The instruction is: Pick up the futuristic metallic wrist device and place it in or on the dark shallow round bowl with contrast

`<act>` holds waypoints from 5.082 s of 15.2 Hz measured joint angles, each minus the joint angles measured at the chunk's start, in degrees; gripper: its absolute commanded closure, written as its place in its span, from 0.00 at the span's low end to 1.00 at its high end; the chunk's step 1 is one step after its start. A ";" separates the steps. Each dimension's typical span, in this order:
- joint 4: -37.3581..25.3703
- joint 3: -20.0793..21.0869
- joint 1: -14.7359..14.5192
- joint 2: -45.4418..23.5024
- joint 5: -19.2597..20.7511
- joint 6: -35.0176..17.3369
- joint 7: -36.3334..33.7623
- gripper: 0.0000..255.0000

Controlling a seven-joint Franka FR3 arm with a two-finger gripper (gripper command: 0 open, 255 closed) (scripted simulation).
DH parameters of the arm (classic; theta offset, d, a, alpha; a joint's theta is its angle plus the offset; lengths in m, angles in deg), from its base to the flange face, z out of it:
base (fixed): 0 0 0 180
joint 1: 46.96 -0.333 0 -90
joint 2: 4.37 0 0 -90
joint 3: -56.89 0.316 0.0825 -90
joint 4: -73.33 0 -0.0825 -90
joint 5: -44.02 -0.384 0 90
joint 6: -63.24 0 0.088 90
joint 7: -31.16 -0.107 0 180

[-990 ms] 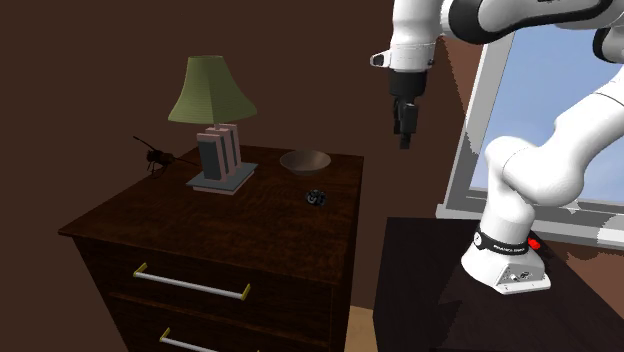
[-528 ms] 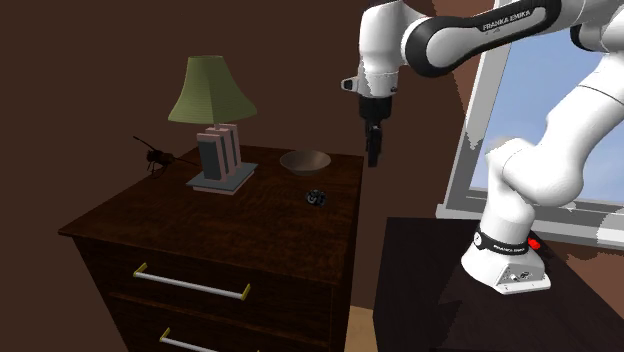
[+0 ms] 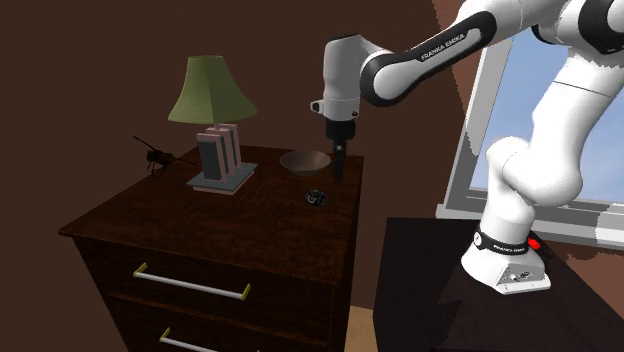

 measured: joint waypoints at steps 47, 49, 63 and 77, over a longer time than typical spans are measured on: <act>-11.21 -1.31 0.55 -12.56 -1.26 -2.16 2.27 1.00; -11.96 -1.23 0.48 -11.85 -1.21 -0.68 2.13 1.00; -23.17 -6.43 5.35 -17.86 -2.25 4.34 12.69 1.00; -36.33 -10.77 12.51 -31.06 -6.15 4.59 25.26 1.00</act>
